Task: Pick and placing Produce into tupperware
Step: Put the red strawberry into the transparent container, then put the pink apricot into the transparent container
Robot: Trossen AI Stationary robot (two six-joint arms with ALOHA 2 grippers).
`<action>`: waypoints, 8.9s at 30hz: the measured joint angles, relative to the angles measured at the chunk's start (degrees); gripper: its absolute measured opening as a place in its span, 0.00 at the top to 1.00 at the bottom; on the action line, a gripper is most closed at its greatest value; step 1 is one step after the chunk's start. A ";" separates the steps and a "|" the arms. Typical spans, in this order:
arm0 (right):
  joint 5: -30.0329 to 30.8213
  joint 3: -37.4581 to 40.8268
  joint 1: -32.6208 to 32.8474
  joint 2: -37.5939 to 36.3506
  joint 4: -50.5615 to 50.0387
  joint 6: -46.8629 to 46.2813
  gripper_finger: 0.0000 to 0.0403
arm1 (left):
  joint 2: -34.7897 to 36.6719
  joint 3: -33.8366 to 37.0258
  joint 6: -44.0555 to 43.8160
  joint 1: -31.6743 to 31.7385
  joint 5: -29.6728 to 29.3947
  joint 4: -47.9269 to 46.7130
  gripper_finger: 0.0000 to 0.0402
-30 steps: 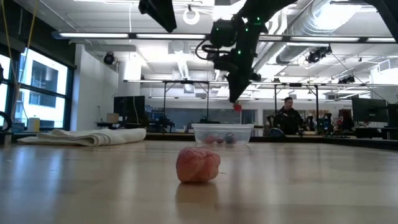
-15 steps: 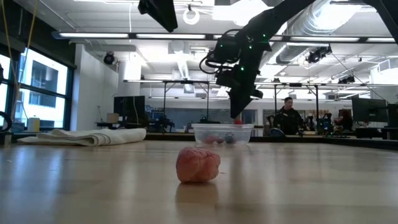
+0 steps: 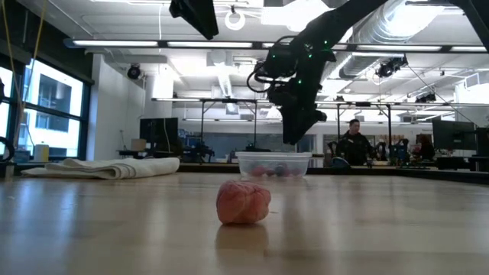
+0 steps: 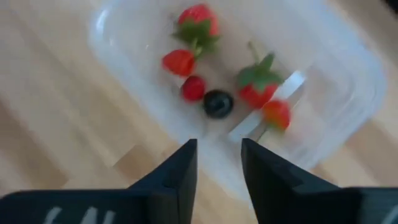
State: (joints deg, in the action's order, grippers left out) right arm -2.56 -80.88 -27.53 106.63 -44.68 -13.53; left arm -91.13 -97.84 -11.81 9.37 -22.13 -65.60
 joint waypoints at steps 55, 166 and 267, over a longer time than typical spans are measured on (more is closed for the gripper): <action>-7.74 32.50 75.73 -34.93 -12.99 -98.11 0.68 | -0.04 0.00 8.90 -0.02 6.73 7.23 0.59; 10.80 11.34 6.63 -27.34 -0.66 -9.24 1.00 | -0.04 0.02 1.63 0.00 3.06 2.71 0.59; 15.89 -14.51 4.79 -27.65 -26.46 -4.20 0.70 | -21.92 23.17 -1.26 -29.45 18.82 48.57 0.59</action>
State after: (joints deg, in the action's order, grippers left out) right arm 13.32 -95.39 -22.74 78.98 -71.14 -17.73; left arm -113.06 -74.67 -13.08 -20.09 -3.31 -17.04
